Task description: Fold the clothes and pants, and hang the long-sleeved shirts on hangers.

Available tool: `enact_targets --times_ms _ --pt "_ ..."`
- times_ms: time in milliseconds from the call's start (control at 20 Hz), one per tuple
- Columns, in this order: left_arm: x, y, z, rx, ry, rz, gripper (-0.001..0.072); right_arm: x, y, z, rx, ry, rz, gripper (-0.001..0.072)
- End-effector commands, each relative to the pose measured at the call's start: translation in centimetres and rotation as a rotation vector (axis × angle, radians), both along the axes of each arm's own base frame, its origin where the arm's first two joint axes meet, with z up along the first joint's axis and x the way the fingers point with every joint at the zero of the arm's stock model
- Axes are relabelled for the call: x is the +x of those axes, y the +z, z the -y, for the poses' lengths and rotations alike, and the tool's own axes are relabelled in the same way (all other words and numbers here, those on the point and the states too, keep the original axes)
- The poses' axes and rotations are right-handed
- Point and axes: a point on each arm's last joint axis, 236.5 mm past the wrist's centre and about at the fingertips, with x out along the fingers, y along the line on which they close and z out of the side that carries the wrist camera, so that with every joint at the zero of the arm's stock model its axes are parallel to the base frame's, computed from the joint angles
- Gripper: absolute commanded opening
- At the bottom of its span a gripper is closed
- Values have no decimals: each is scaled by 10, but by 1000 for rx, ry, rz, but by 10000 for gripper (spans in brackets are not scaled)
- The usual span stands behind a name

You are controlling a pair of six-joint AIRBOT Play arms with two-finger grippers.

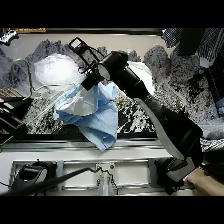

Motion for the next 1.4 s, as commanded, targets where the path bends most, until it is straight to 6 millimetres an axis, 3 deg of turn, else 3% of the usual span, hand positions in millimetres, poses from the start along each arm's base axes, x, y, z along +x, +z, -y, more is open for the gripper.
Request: enact_targets --times_ms 0,350,600,800,1100,1350 --pt "7 7 15 21 -88 58 9 -6 9 4 2 2 -5 26" --pt "42 -21 45 26 -230 -20 9 -13 18 9 -1 2 -12 26" --pt "68 -20 58 -106 -261 -44 8 -13 18 10 -3 3 -13 25" --pt "102 -15 48 -368 -245 -129 8 1 23 12 18 -10 26 24" --pt "137 -70 28 -438 -213 -325 8 5 25 15 28 -20 32 24" --pt "167 -88 22 -433 -206 -287 8 1 21 19 9 -21 10 24"
